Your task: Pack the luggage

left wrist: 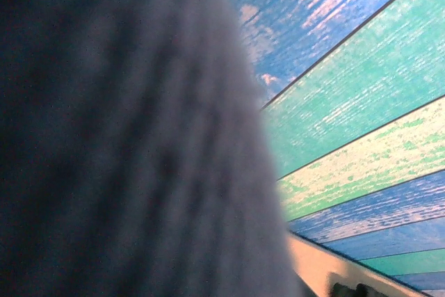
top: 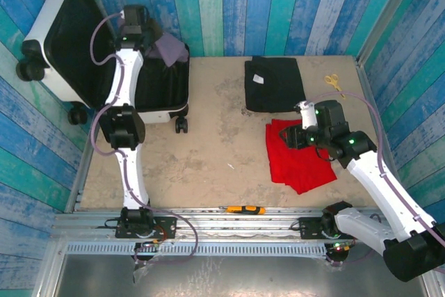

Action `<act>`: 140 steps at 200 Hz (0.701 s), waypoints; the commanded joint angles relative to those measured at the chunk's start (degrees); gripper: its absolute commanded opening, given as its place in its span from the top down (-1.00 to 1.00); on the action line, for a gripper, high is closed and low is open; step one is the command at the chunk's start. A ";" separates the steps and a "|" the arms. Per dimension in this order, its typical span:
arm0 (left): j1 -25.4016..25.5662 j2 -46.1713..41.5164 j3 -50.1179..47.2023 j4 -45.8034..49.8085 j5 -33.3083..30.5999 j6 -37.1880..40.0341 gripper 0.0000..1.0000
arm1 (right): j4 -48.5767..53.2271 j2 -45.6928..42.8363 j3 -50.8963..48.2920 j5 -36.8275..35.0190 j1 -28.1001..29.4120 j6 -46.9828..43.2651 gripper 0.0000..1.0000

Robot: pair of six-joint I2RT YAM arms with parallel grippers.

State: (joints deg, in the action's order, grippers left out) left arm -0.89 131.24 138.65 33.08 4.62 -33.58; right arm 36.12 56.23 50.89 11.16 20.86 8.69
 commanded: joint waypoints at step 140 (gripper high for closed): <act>-2.89 -18.68 -44.16 -11.28 -2.24 -6.57 0.52 | 5.87 -7.89 2.50 5.27 0.06 0.98 -0.51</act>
State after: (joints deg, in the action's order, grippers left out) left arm -4.12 124.66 101.03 23.11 4.54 -37.91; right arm 39.55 50.33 52.12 14.11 20.88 8.97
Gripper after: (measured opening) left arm 0.174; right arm 0.757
